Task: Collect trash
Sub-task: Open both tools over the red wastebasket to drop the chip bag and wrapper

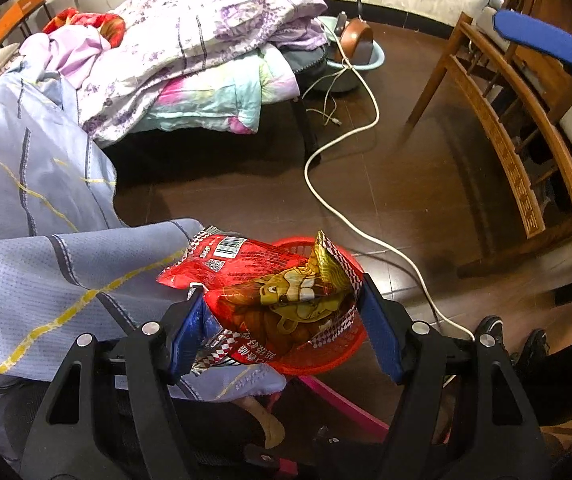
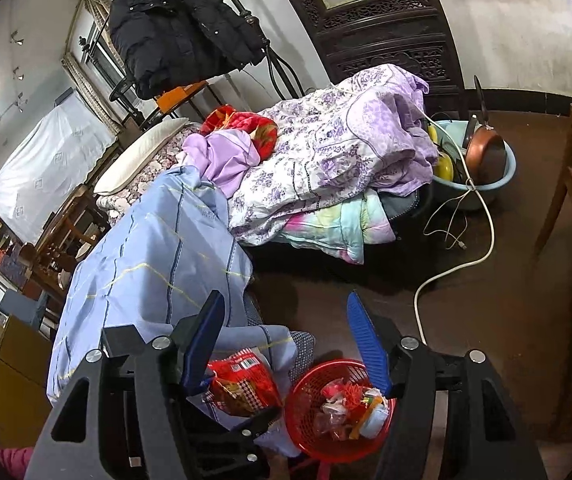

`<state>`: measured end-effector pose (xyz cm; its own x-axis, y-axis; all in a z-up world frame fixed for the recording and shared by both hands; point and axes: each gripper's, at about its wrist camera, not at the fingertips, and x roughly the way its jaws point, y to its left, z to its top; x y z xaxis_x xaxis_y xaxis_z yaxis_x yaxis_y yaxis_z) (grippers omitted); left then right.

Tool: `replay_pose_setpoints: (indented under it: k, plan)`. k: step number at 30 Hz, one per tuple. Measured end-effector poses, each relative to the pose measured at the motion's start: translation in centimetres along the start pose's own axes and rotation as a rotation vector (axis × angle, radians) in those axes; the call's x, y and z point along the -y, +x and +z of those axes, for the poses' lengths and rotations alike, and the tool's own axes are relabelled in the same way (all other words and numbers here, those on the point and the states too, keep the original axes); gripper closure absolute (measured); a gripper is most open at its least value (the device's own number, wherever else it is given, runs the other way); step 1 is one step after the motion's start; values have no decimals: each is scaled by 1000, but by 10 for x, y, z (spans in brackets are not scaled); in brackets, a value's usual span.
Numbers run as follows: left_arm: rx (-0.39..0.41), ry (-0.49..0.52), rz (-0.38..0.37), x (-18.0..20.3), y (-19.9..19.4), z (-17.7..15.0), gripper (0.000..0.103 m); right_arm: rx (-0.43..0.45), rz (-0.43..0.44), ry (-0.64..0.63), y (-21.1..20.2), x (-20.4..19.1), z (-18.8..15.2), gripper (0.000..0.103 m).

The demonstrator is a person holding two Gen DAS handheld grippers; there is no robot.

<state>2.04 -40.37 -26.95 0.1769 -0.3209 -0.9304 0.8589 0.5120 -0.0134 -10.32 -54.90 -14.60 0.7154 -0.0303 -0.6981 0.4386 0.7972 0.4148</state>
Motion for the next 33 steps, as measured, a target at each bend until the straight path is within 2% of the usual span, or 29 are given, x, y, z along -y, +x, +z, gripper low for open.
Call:
replay_pose_setpoints:
  k: [5,10,17,19,24,26,30,33]
  plan:
    - [-14,16,-21,3,3,-1,33,9,12,24,3,2,2,40]
    - [-2,37,-34,8,0,-2,22,23,21,28,4,-5,7,39]
    - [19,-15,-90,-2,-11,-3,17,14,17,34,9,-17,14,39]
    - [42,-36,-89,-5,-21,-4,17,11,13,25,10,-25,16,39]
    - [177,-98,-61,-30,-73,-15,17,-30,-9,4,16,-47,18,39]
    - [216,-126,-39,-42,-89,-20,16,-73,-41,-10,23,-59,14,39]
    - [274,-168,26,-64,-116,-32,15,-107,-123,-60,24,-80,7,39]
    - [297,-197,22,-79,-129,-44,15,-127,-169,-87,25,-100,-1,39]
